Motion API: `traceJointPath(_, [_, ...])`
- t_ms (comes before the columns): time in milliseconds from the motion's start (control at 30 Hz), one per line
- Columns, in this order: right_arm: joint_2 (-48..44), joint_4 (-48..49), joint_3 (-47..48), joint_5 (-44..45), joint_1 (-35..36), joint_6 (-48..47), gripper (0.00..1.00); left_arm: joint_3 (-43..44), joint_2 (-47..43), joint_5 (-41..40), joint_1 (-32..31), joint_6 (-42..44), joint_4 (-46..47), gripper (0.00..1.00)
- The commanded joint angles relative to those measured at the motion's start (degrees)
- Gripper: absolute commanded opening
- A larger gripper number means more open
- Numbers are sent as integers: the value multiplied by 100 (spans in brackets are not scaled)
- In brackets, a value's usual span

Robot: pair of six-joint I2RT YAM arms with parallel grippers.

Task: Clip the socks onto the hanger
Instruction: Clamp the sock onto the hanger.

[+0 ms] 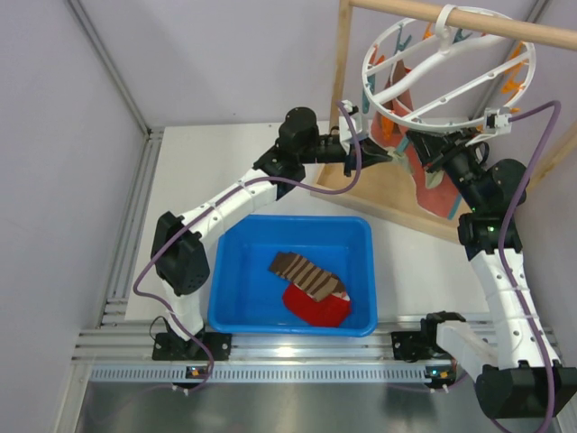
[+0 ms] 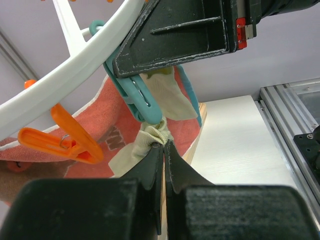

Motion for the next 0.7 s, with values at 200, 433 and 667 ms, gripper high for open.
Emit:
traceJointPath(200, [-79,-190,150,-14,26,-145,0,-139,-375,253,51,-175,623,0])
traceJointPath(433, [-78,-182,97,-67,26,-136,0,-165,-419,209,68,-307,782,0])
traceJointPath(667, [-35,-260,158,-190,35,-180,0,-16,-314,208,77,-439,922,0])
